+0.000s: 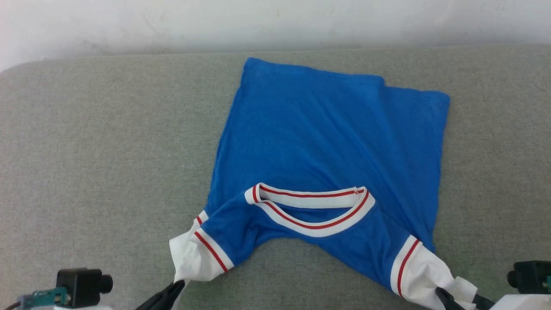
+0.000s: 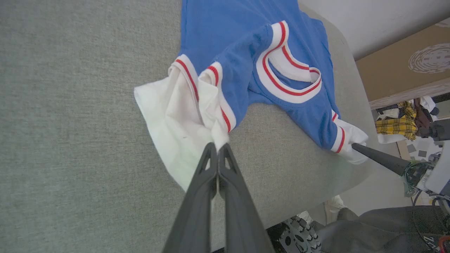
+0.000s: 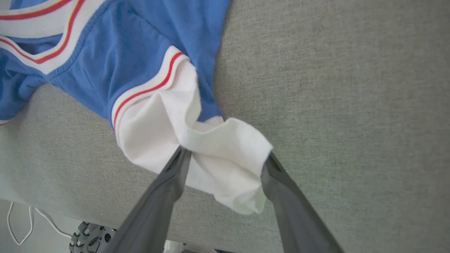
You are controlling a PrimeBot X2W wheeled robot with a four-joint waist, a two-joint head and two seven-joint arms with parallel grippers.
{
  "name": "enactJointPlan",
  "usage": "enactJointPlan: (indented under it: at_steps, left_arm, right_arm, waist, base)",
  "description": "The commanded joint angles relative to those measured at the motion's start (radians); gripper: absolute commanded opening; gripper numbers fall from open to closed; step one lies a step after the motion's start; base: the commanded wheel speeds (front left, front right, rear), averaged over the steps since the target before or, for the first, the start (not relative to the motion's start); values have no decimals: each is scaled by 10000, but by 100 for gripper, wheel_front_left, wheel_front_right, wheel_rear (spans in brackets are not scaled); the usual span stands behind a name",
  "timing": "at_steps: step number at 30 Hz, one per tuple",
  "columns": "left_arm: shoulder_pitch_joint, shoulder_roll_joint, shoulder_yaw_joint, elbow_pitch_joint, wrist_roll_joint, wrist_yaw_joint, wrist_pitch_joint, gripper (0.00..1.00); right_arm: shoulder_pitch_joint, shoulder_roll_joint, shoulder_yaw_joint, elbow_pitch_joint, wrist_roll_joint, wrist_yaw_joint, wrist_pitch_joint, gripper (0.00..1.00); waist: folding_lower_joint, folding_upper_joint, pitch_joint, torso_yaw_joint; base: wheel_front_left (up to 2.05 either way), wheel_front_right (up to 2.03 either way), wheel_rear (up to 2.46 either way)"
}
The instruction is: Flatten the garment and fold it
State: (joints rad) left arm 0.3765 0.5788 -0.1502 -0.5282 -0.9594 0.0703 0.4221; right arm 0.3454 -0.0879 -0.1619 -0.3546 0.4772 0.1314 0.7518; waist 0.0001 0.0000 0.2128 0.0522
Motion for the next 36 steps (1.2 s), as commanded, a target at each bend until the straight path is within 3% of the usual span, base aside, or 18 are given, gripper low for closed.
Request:
enactJointPlan:
  at_steps: [1, 7, 10, 16, 20, 26, 36]
  left_arm:
    - [-272, -55, -83, -50, 169, -1, -9, 0]
    - [-443, -79, -24, -227, 316, 29, -152, 0]
    - [-580, -68, 120, -420, 455, 5, -364, 0]
    - [-943, -64, 194, -652, 568, -140, -566, 0]
    - [-1328, -68, 124, -768, 629, -297, -628, 0]
    - [-2015, -134, -175, -726, 725, -563, -626, 0]
    - [-2742, -294, -589, -509, 906, -812, -650, 0]
  right_arm:
    - [-271, -34, 133, 224, -101, -7, -315, 100]
    - [-1011, -366, -130, -404, 18, -7, -686, 100]
    - [-2288, -725, -908, -1394, -293, -7, -919, 100]
    - [-4585, -982, -1300, -1755, -989, -7, -685, 100]
    - [-6723, -775, -1268, -1063, -1666, -7, -148, 100]
    - [-8998, -616, -984, 937, -2854, -7, 1015, 100]
    - [-9877, -349, -1566, 2742, -4652, -7, 1798, 100]
  waist:
    - [-1, 0, 91, 12]
    - [-1, 0, 432, -66]
    - [-1, 0, 914, -93]
    - [-1, 0, 1736, 75]
    - [-1, 0, 2458, 296]
    - [-1, 0, 3266, 710]
    - [-1, 0, 3909, 1277]
  base:
    - [0, 0, 0]
    - [0, 0, 0]
    - [0, 0, 0]
    - [0, 0, 0]
    - [0, 0, 0]
    - [0, 0, 0]
    - [0, 0, 0]
